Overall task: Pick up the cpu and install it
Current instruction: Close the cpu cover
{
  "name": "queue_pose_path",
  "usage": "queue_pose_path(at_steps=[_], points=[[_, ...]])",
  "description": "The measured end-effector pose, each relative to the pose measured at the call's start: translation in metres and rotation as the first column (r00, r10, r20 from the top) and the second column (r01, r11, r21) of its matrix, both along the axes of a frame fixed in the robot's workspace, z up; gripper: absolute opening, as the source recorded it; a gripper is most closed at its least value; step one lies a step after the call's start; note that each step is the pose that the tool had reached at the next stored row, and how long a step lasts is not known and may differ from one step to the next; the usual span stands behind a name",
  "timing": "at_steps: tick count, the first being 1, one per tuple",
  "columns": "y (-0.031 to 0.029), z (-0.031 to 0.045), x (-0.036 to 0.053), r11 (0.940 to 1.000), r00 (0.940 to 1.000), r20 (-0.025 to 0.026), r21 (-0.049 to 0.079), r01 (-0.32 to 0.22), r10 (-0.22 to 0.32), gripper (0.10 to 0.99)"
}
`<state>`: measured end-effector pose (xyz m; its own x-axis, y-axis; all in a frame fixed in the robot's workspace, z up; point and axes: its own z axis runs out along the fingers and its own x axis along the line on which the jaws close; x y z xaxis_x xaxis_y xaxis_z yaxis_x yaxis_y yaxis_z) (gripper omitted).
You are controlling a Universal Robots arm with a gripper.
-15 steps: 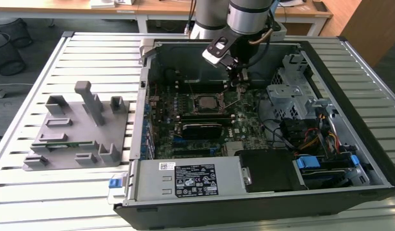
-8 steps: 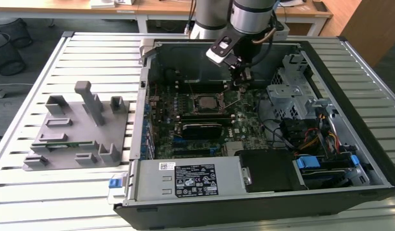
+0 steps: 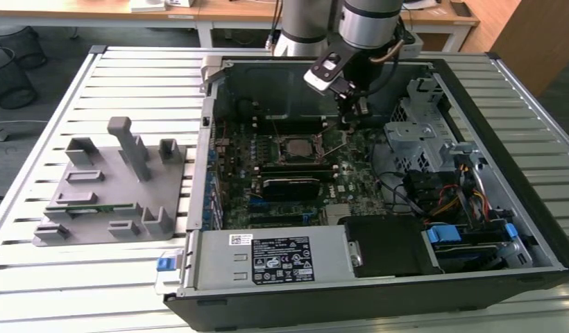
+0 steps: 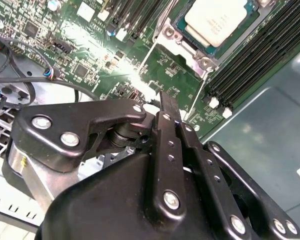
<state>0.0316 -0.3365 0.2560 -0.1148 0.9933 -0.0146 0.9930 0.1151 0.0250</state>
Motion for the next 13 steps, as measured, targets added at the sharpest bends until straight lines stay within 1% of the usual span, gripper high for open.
queue_pose_path(at_steps=[3,4,5,13], points=[[0.0011,-0.0004,0.0032,1.0,1.0,0.0001,-0.001,0.0,0.0,0.106],[0.0014,-0.0008,0.008,1.0,1.0,0.0001,-0.001,0.0,0.0,0.106],[0.0015,-0.001,0.0091,1.0,1.0,0.0001,-0.001,0.0,0.0,0.106],[0.0019,-0.0018,0.0147,1.0,1.0,0.0001,-0.001,0.0,0.0,0.106]])
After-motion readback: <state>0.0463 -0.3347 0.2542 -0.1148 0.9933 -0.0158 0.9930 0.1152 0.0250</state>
